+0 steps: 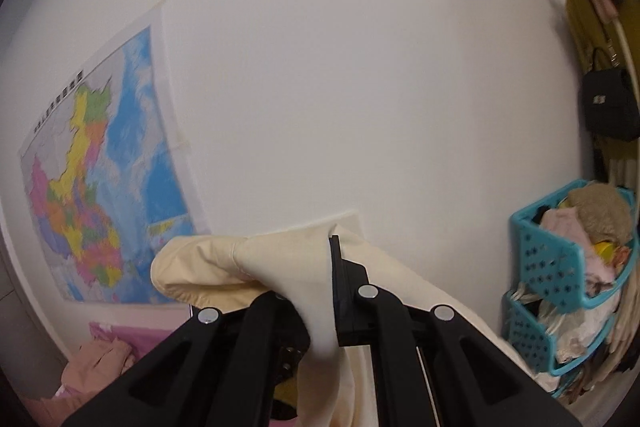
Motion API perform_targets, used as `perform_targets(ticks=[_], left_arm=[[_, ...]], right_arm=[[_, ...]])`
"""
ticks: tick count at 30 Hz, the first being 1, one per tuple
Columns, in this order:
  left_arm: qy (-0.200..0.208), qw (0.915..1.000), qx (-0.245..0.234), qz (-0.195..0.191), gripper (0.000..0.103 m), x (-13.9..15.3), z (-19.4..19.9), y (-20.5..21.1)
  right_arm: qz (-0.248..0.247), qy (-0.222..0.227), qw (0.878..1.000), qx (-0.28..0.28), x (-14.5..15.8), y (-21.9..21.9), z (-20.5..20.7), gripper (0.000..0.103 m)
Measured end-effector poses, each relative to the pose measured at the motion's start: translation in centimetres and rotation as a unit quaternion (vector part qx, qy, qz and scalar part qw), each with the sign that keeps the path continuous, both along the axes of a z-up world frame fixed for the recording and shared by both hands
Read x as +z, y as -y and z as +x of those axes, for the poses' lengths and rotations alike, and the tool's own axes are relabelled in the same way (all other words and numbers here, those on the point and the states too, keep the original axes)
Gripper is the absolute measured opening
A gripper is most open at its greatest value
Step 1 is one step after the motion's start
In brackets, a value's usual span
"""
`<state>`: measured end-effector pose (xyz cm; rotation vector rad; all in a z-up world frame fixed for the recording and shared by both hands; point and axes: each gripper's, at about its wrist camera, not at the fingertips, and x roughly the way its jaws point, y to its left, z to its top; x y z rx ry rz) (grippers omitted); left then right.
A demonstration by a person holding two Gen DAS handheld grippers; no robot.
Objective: Fold large clothes
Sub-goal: 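Grasp the shirt with the left tool while the right tool holds it up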
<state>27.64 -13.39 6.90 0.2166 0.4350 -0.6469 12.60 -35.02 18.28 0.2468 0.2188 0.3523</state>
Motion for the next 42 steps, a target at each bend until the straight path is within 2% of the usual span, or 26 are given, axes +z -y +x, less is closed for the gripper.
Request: perform_targets(ticks=[1, 4, 6, 10, 12, 15, 18, 20, 23, 26, 29, 30, 33, 39, 41, 42], left_arm=[[0.005, 1.0000, -0.001, 0.000, 0.012, 0.7, 0.1, 0.7], [0.020, 0.9998, -0.009, 0.001, 0.005, 3.0, -0.3, 2.0], [0.042, 0.9990, -0.014, -0.006, 0.004, 5.5, -1.2, 2.7], [0.082, 0.9949, -0.013, -0.058, 0.004, 11.9, -3.5, 1.9], [0.120, 0.9900, -0.008, -0.073, 0.004, 15.9, -6.0, 0.8], [0.157, 0.9839, 0.008, -0.084, 0.004, 19.8, -9.6, -1.6], [0.185, 0.9780, 0.029, -0.092, 0.004, 22.7, -13.6, -5.5], [0.208, 0.9728, 0.045, -0.092, 0.004, 24.4, -17.0, -8.6], [0.227, 0.9684, 0.064, -0.080, 0.005, 26.1, -21.5, -12.9], [0.238, 0.9647, 0.087, -0.074, 0.005, 27.8, -25.3, -13.9], [0.257, 0.9558, 0.131, -0.056, 0.005, 28.9, -31.1, -17.5], [0.260, 0.9536, 0.144, -0.051, 0.005, 29.1, -31.8, -17.5], [0.257, 0.9490, 0.179, -0.040, 0.005, 29.7, -37.1, -20.6], [0.244, 0.9387, 0.243, 0.008, 0.005, 30.2, -46.9, -23.2], [0.233, 0.9351, 0.266, 0.022, 0.005, 29.5, -47.9, -23.4], [0.219, 0.9367, 0.272, 0.022, 0.005, 28.9, -47.1, -23.9]], right_arm=[[0.001, 0.001, 1.000, -0.004, 0.6, 0.7, -0.1, 0.003], [-0.009, 0.011, 1.000, -0.019, 2.9, 2.0, -0.9, 0.003], [-0.014, 0.023, 0.999, -0.027, 4.9, 2.7, -1.9, 0.003], [-0.008, 0.082, 0.996, -0.040, 10.9, 3.5, -6.0, 0.003], [0.002, 0.119, 0.993, -0.025, 14.3, 3.2, -8.9, 0.003], [-0.008, 0.153, 0.988, -0.005, 17.9, 1.7, -12.5, 0.003], [-0.031, 0.182, 0.983, 0.021, 21.2, -1.3, -17.0, 0.003], [-0.037, 0.198, 0.979, 0.041, 22.2, -2.7, -19.3, 0.003], [-0.025, 0.218, 0.972, 0.089, 22.9, -4.6, -22.7, 0.003], [-0.006, 0.224, 0.964, 0.143, 22.6, -6.2, -24.7, 0.003], [0.006, 0.224, 0.956, 0.191, 22.0, -7.9, -26.3, 0.003], [0.012, 0.220, 0.953, 0.207, 21.9, -8.4, -26.4, 0.003], [0.028, 0.202, 0.942, 0.265, 21.1, -10.2, -26.8, 0.003], [0.048, 0.177, 0.909, 0.373, 18.1, -14.3, -26.5, 0.004], [0.061, 0.151, 0.905, 0.394, 16.8, -15.9, -24.2, 0.004], [0.063, 0.138, 0.905, 0.396, 16.2, -16.8, -23.0, 0.004]])
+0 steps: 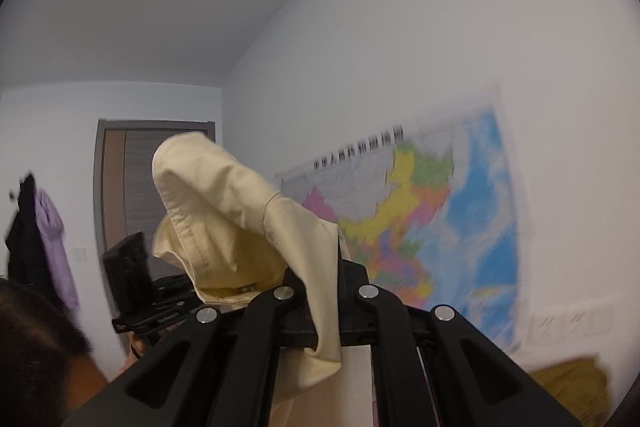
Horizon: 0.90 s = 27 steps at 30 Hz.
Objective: Fold large clothes
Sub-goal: 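Grasp the shirt with the left tool while the right tool holds it up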
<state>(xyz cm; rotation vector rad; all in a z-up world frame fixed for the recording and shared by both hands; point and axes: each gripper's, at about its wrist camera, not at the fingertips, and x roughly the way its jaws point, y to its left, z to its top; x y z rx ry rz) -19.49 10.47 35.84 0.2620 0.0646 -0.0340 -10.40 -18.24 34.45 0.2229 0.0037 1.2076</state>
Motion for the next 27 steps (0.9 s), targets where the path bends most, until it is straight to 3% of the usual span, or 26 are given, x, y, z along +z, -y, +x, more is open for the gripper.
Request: perform_targets(ticks=[2, 4, 6, 8, 11, 14, 18, 20, 21, 22, 23, 24, 27], left_arm=[[-0.033, 0.9992, 0.012, -0.018, 0.005, -1.5, 2.0, -1.5], [-0.093, 0.9944, 0.023, -0.045, 0.005, -4.4, 6.5, -3.5], [-0.151, 0.9851, 0.034, -0.076, 0.005, -8.0, 9.4, -5.3], [-0.176, 0.9781, 0.058, -0.094, 0.005, -11.2, 12.4, -7.1], [-0.240, 0.9582, 0.069, -0.139, 0.005, -16.3, 18.9, -10.6], [-0.293, 0.9385, 0.091, -0.158, 0.005, -20.7, 23.2, -12.7], [-0.327, 0.9218, 0.117, -0.173, 0.006, -24.4, 27.5, -15.8], [-0.340, 0.9124, 0.120, -0.194, 0.009, -26.0, 27.9, -16.9], [-0.343, 0.9084, 0.127, -0.202, 0.010, -27.0, 27.5, -16.5], [-0.344, 0.9062, 0.138, -0.204, 0.013, -27.6, 26.4, -15.8], [-0.345, 0.9046, 0.148, -0.203, 0.023, -27.8, 26.3, -15.6], [-0.348, 0.9013, 0.159, -0.204, 0.030, -28.4, 26.9, -16.4], [-0.355, 0.8938, 0.167, -0.217, 0.045, -29.7, 27.3, -18.4]], right_arm=[[-0.015, -0.055, 0.998, 0.009, -2.6, -2.9, 4.8, 0.004], [-0.045, -0.129, 0.991, 0.010, -6.1, -6.2, 10.5, 0.004], [-0.101, -0.202, 0.974, -0.005, -11.3, -9.8, 16.5, 0.004], [-0.127, -0.251, 0.959, -0.023, -15.6, -12.3, 20.7, 0.004], [-0.151, -0.314, 0.937, -0.041, -21.4, -15.0, 25.9, 0.005], [-0.195, -0.334, 0.919, -0.073, -25.3, -17.0, 29.4, 0.004], [-0.248, -0.350, 0.897, -0.106, -29.1, -19.3, 33.4, 0.007], [-0.265, -0.358, 0.885, -0.135, -30.3, -19.4, 34.6, 0.021], [-0.269, -0.360, 0.879, -0.160, -30.7, -19.6, 35.2, 0.036], [-0.266, -0.360, 0.874, -0.188, -30.8, -19.3, 35.5, 0.043], [-0.256, -0.360, 0.874, -0.202, -30.7, -18.9, 35.6, 0.059], [-0.235, -0.357, 0.878, -0.215, -30.2, -18.0, 35.2, 0.066], [-0.205, -0.338, 0.897, -0.200, -28.2, -16.0, 32.6, 0.067]])
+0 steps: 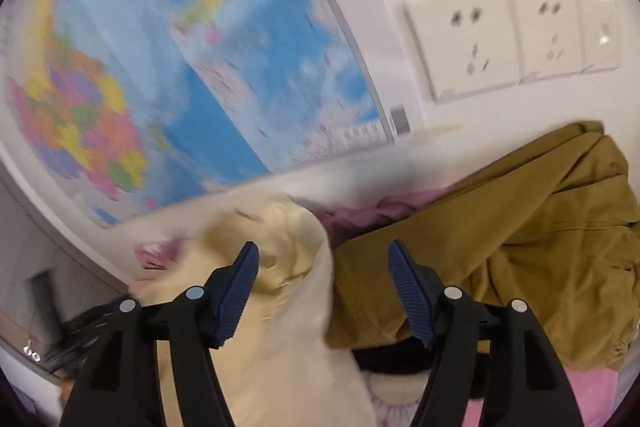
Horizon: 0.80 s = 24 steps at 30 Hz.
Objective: Fold large clothes
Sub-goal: 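Grasp the shirt with the left tool while the right tool holds it up, then lay the shirt flat on the bed and open both tools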
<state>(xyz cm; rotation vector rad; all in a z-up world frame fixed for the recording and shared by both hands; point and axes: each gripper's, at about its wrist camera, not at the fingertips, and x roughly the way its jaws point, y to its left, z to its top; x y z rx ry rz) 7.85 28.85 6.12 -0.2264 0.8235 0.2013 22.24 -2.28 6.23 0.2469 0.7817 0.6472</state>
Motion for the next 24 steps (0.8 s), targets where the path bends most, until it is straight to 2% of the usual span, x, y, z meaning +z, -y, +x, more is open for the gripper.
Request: perform_targets(ticks=[1, 2, 6, 7, 11, 14, 16, 18, 19, 20, 21, 22, 23, 24], left_arm=[[0.000, 1.0000, 0.004, -0.002, 0.052, -0.2, -0.3, -0.4], [0.005, 1.0000, 0.002, -0.007, 0.059, -0.4, -0.9, -1.1], [0.028, 0.9988, -0.019, -0.034, 0.077, 0.5, -4.0, -2.8], [0.034, 0.9985, -0.023, -0.037, 0.080, 0.7, -4.9, -3.1], [0.044, 0.9965, -0.062, -0.035, 0.083, 0.9, -8.3, -2.7], [0.046, 0.9948, -0.082, -0.040, 0.083, 0.3, -10.7, -2.0], [0.054, 0.9935, -0.090, -0.045, 0.084, 0.2, -12.1, -1.6], [0.053, 0.9937, -0.091, -0.040, 0.085, -0.3, -13.0, -1.3], [0.052, 0.9939, -0.090, -0.034, 0.086, -0.5, -13.4, -1.1], [0.050, 0.9944, -0.090, -0.027, 0.086, -0.7, -13.8, -0.9], [0.048, 0.9946, -0.090, -0.019, 0.086, -0.9, -14.1, -0.7], [0.045, 0.9945, -0.093, -0.017, 0.086, -1.1, -14.4, -0.6], [0.044, 0.9945, -0.094, -0.017, 0.086, -1.1, -14.5, -0.6], [0.044, 0.9944, -0.094, -0.018, 0.086, -1.1, -14.6, -0.6]], right_arm=[[0.001, 0.009, 1.000, 0.011, 0.9, 0.7, -1.8, 0.069], [-0.002, 0.020, 0.999, 0.025, 1.7, 1.1, -3.6, 0.075], [-0.019, 0.069, 0.992, 0.101, 3.2, 2.0, -12.5, 0.095], [-0.022, 0.069, 0.991, 0.116, 3.3, 2.4, -14.2, 0.098], [-0.076, 0.022, 0.983, 0.168, -1.5, 0.9, -20.8, 0.097], [-0.122, -0.036, 0.978, 0.167, -6.4, -0.4, -22.9, 0.097], [-0.115, -0.074, 0.978, 0.158, -9.0, 0.0, -23.1, 0.097], [-0.078, -0.115, 0.978, 0.155, -11.2, 0.4, -22.9, 0.096], [-0.061, -0.116, 0.978, 0.160, -11.5, 0.4, -22.7, 0.094], [-0.049, -0.110, 0.979, 0.165, -11.5, 0.4, -22.9, 0.075], [-0.038, -0.102, 0.979, 0.170, -11.3, 0.4, -23.0, 0.034], [-0.013, -0.110, 0.977, 0.182, -11.0, 0.6, -22.8, 0.016], [0.006, -0.115, 0.976, 0.186, -10.5, 0.8, -22.4, 0.010], [0.014, -0.097, 0.979, 0.178, -9.3, 1.5, -22.3, 0.009]])
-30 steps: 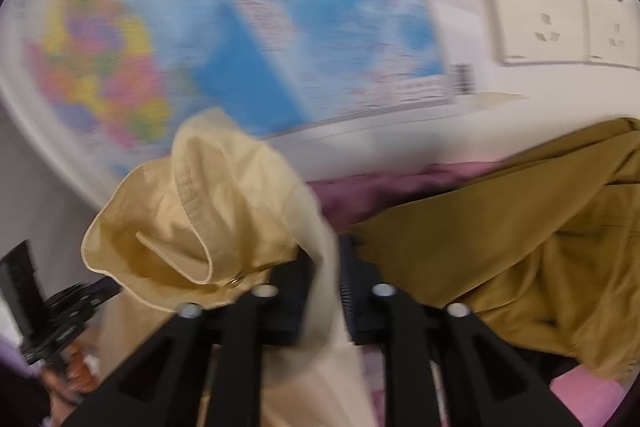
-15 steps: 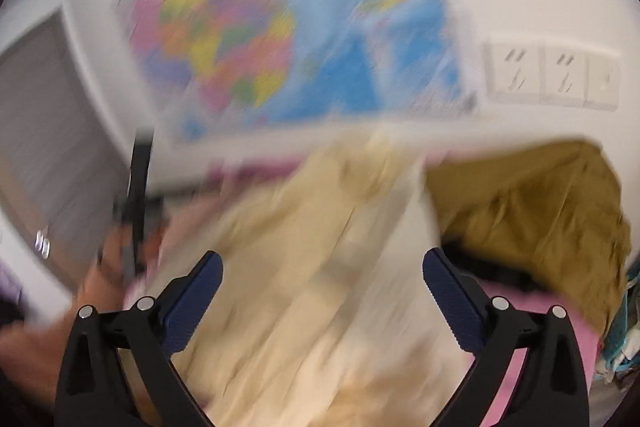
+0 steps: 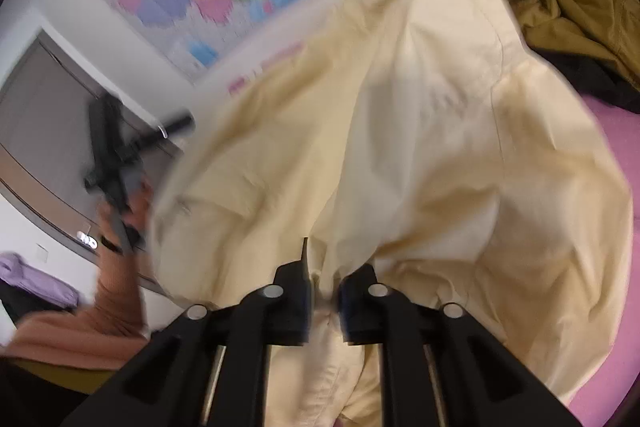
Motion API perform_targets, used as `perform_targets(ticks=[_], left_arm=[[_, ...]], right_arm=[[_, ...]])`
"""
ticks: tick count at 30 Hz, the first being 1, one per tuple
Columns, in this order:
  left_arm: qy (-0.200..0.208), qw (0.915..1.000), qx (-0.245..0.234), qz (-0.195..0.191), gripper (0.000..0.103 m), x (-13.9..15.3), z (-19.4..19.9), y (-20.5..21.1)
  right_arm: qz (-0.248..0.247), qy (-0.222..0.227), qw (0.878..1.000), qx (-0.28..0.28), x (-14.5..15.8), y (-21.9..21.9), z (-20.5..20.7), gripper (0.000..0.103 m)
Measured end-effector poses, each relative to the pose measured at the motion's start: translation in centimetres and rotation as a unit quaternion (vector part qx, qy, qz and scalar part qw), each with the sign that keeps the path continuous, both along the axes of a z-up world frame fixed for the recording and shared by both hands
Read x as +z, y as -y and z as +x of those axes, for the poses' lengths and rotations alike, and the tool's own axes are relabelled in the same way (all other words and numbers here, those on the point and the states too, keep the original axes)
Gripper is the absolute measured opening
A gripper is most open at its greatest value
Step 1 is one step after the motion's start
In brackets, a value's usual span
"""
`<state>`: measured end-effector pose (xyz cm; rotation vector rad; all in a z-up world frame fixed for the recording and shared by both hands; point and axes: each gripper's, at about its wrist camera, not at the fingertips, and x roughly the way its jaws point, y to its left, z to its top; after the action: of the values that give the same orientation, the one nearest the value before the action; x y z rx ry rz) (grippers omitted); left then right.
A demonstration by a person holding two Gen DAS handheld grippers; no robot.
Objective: Fold large clothes
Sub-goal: 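Lay the shirt flat on the bed and open both tools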
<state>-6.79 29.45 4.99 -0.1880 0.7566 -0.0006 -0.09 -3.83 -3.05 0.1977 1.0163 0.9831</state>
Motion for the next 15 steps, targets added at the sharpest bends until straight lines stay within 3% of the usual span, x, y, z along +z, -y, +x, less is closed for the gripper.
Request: perform_targets(ticks=[3, 6, 8, 10, 13, 14, 15], left_arm=[[0.007, 1.0000, -0.001, 0.003, 0.086, 0.3, -0.4, -0.1], [0.014, 0.9999, -0.001, 0.008, 0.086, 0.8, -0.6, -0.1], [0.015, 0.9998, 0.001, 0.013, 0.086, 0.8, -0.5, 0.0], [0.012, 0.9999, -0.002, 0.012, 0.086, 0.4, -0.3, 0.2], [-0.001, 0.9999, -0.006, 0.010, 0.086, -0.8, -0.2, 0.4], [-0.004, 0.9999, -0.008, 0.009, 0.086, -1.2, -0.3, 0.4], [-0.008, 0.9999, -0.012, 0.007, 0.086, -1.7, -0.6, 0.5]], right_arm=[[0.022, 0.031, 0.999, -0.036, 3.1, 2.9, 1.4, 0.008], [0.036, 0.072, 0.990, -0.117, 7.3, 8.8, 4.7, 0.007], [0.036, 0.073, 0.983, -0.164, 8.2, 12.5, 7.3, 0.007], [0.038, 0.040, 0.980, -0.189, 7.2, 16.2, 10.7, 0.008], [0.003, -0.027, 0.973, -0.228, 2.6, 19.2, 14.7, 0.015], [-0.006, -0.045, 0.974, -0.222, 1.1, 19.1, 15.5, 0.033], [-0.021, -0.081, 0.970, -0.228, -1.5, 19.5, 16.3, 0.043]])
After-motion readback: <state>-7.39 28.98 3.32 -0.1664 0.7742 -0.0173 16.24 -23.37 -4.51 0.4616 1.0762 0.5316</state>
